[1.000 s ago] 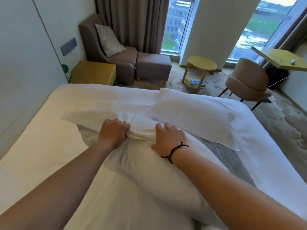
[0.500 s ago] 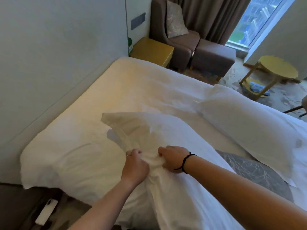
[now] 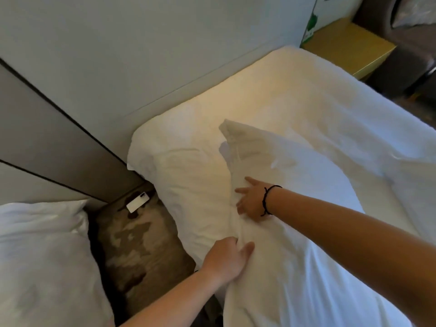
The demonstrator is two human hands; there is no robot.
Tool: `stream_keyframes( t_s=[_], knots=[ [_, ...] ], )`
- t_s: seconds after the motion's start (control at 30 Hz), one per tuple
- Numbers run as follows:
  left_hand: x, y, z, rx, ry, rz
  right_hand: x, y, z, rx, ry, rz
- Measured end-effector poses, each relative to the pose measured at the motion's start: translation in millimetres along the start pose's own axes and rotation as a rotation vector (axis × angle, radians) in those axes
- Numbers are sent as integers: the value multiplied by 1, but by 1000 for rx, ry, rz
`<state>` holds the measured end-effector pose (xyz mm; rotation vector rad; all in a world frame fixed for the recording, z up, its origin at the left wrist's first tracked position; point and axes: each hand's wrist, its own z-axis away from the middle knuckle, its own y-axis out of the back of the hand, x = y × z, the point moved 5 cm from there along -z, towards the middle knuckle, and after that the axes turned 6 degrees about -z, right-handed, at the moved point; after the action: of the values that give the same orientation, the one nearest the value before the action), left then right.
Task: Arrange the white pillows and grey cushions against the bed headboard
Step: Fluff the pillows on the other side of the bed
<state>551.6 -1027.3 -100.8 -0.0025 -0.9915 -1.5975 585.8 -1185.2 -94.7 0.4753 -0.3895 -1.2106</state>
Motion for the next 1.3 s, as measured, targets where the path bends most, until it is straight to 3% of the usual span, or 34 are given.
stream_keyframes(
  t_s=[0.2, 0.33, 0.6, 0.8, 1.07, 1.17, 1.3],
  knots=[
    [8, -21, 10, 94, 38, 30, 4, -16, 7, 112, 20, -40],
    [14, -16, 8, 180, 56, 70, 12, -19, 23, 297, 2, -56],
    [17, 33, -11, 333, 186, 287, 38, -8, 39, 686, -166, -353],
    [40, 134, -26, 452, 40, 142, 67, 36, 55, 915, -378, -591],
    [95, 255, 5, 616, -354, -273, 84, 95, 131, 1383, -519, -775],
    [102, 270, 7, 632, -418, -357, 82, 95, 147, 1387, -517, -781],
    [84, 249, -10, 564, -455, -416, 69, 84, 137, 1197, -466, -700]
  ],
)
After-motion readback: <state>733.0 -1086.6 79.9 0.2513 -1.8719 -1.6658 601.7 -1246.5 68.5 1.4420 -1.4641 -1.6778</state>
